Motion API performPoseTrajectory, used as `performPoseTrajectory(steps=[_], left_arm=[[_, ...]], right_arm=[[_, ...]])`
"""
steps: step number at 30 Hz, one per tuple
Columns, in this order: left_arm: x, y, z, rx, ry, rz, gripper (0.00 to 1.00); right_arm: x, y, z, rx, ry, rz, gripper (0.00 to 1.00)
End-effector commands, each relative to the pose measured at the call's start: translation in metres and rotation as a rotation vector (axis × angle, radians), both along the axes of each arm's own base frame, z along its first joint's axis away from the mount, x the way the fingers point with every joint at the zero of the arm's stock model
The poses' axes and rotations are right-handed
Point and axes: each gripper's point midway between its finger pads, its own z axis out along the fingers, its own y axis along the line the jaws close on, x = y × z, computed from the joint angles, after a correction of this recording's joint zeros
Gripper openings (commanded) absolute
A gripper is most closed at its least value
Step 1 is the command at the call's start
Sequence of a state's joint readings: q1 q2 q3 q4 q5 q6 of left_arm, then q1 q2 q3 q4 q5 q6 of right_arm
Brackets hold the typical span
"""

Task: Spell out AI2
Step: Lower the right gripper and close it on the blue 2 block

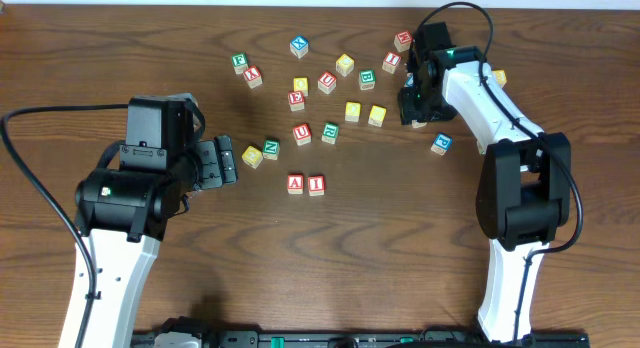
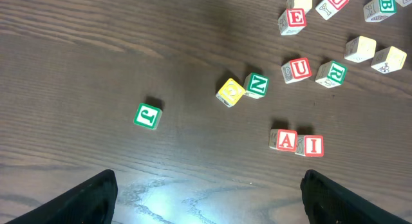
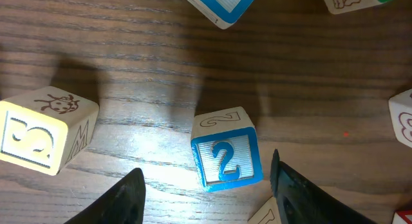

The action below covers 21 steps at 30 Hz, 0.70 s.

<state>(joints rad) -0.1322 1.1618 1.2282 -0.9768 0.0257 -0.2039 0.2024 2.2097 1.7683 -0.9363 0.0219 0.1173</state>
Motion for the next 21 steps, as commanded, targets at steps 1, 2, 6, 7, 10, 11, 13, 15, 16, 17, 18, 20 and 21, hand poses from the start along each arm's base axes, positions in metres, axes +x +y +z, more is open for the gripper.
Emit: performPoseTrajectory(steps=[1, 2, 6, 7, 10, 11, 13, 15, 16, 17, 18, 20, 21], left_arm=[[-0.001, 0.001, 0.002, 0.002, -0.004, -0.009, 0.89], [-0.001, 0.001, 0.002, 0.002, -0.004, -0.009, 0.89], [-0.001, 0.001, 0.002, 0.002, -0.004, -0.009, 0.89], [-0.001, 0.001, 0.002, 0.002, -0.004, -0.009, 0.89], [-0.001, 0.001, 0.002, 0.002, -0.004, -0.009, 0.89], [-0.001, 0.001, 0.002, 0.002, -0.004, -0.009, 0.89], [-0.001, 0.001, 0.002, 0.002, -0.004, -0.009, 0.89], [-0.001, 0.001, 0.002, 0.002, -0.004, -0.009, 0.89], [-0.001, 0.001, 0.002, 0.002, -0.004, -0.008, 0.89], [-0.001, 0.001, 0.002, 0.002, -0.004, -0.009, 0.89], [-0.001, 0.001, 0.002, 0.002, -0.004, -0.009, 0.89], [-0.001, 0.001, 0.002, 0.002, -0.004, -0.009, 0.89], [-0.001, 0.001, 0.002, 0.002, -0.004, -0.009, 0.89]], right_arm=[[0.004, 0.004, -0.002, -0.006, -0.005, 0.013, 0.58], [0.003, 0.004, -0.008, -0.008, 0.007, 0.013, 0.58], [0.002, 0.003, -0.019, -0.013, 0.027, 0.013, 0.56], [0.002, 0.003, -0.021, -0.013, 0.029, 0.013, 0.55], [0.005, 0.004, -0.021, -0.011, 0.017, 0.013, 0.54], [0.007, 0.004, -0.021, -0.009, 0.011, 0.013, 0.54], [0.007, 0.004, -0.021, -0.009, 0.010, 0.013, 0.53], [0.007, 0.004, -0.021, -0.009, 0.009, 0.013, 0.45], [0.007, 0.004, -0.021, -0.009, 0.009, 0.013, 0.42], [0.007, 0.004, -0.021, -0.009, 0.010, 0.013, 0.41], [0.007, 0.004, -0.021, -0.009, 0.010, 0.013, 0.38], [0.007, 0.004, -0.021, -0.009, 0.011, 0.013, 0.37], [0.007, 0.004, -0.021, -0.009, 0.011, 0.013, 0.37]])
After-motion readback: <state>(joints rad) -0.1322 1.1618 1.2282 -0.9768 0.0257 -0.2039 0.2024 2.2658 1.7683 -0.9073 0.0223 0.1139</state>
